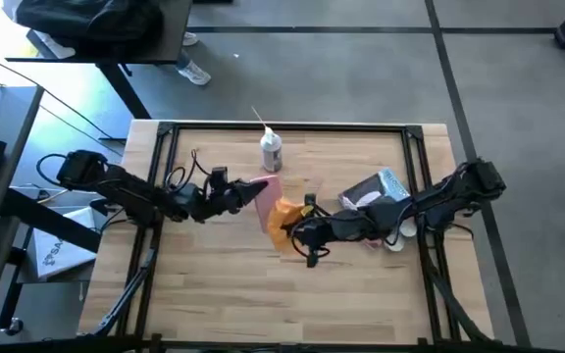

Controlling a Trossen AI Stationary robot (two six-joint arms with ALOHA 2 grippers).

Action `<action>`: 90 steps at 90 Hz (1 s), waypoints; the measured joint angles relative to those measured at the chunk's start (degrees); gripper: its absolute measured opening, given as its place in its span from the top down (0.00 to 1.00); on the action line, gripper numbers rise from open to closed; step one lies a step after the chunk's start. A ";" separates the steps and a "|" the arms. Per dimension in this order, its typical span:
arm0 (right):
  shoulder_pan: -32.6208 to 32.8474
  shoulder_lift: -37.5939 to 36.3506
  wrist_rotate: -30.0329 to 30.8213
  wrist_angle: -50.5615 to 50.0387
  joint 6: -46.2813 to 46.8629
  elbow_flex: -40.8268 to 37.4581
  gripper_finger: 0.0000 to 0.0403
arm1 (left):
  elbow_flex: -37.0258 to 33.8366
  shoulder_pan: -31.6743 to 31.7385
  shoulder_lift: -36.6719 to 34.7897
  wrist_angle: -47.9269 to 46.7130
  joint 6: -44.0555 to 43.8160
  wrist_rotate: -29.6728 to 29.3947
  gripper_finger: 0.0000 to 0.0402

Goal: Apply microfiber cloth
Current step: Wipe the back and front of the cellphone using the orange microfiber cloth

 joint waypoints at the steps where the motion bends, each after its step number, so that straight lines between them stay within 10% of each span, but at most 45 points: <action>1: -0.02 0.01 -0.02 0.15 -0.21 -0.01 1.00 | 0.00 0.01 -0.04 -0.01 0.01 0.04 0.96; 90: -9.01 -0.07 -6.95 18.30 -10.58 0.00 1.00 | 0.00 -5.31 -0.14 -0.17 -2.82 1.86 0.96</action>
